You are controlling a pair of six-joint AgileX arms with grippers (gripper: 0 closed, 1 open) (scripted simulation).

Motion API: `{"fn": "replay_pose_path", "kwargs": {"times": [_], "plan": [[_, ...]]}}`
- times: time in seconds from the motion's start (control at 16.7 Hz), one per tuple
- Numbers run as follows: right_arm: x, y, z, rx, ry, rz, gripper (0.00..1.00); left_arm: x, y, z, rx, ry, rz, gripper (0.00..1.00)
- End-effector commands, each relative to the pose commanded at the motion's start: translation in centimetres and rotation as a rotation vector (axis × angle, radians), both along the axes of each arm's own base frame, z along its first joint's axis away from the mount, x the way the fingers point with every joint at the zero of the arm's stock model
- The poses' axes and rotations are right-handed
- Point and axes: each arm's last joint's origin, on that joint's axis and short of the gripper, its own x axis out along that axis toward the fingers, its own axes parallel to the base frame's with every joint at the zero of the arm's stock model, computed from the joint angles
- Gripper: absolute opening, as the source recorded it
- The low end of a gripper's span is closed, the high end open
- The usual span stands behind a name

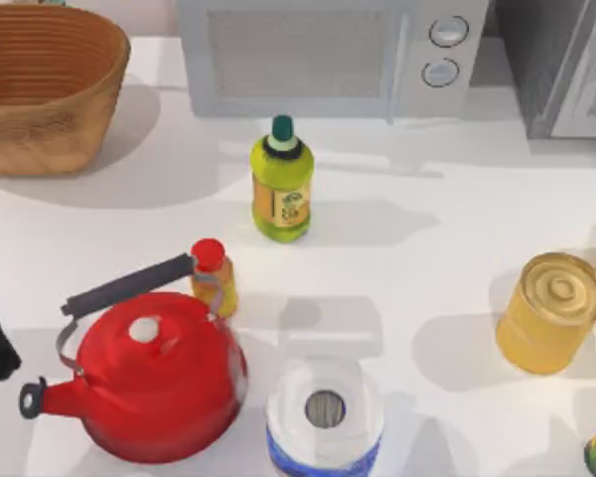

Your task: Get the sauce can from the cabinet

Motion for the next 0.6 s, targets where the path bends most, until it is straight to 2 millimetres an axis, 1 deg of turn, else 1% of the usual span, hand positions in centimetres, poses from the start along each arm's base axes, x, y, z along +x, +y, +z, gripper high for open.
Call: {"fn": "replay_pose_path", "kwargs": {"times": [0.18, 0.3, 0.42, 0.48, 0.6], "plan": [[0.0, 0.0, 0.3, 0.0, 0.0, -0.001, 1.0, 0.0, 0.0, 0.0, 0.0, 0.0, 0.0, 1.0], [0.0, 0.0, 1.6, 0.0, 0.004, -0.003, 1.0, 0.0, 0.0, 0.0, 0.0, 0.0, 0.0, 1.0], [0.1, 0.1, 4.0, -0.001, 0.011, -0.005, 1.0, 0.0, 0.0, 0.0, 0.0, 0.0, 0.0, 1.0], [0.2, 0.2, 5.6, -0.002, 0.014, -0.006, 1.0, 0.0, 0.0, 0.0, 0.0, 0.0, 0.0, 1.0], [0.7, 0.4, 9.5, -0.003, 0.015, -0.008, 1.0, 0.0, 0.0, 0.0, 0.0, 0.0, 0.0, 1.0]]}}
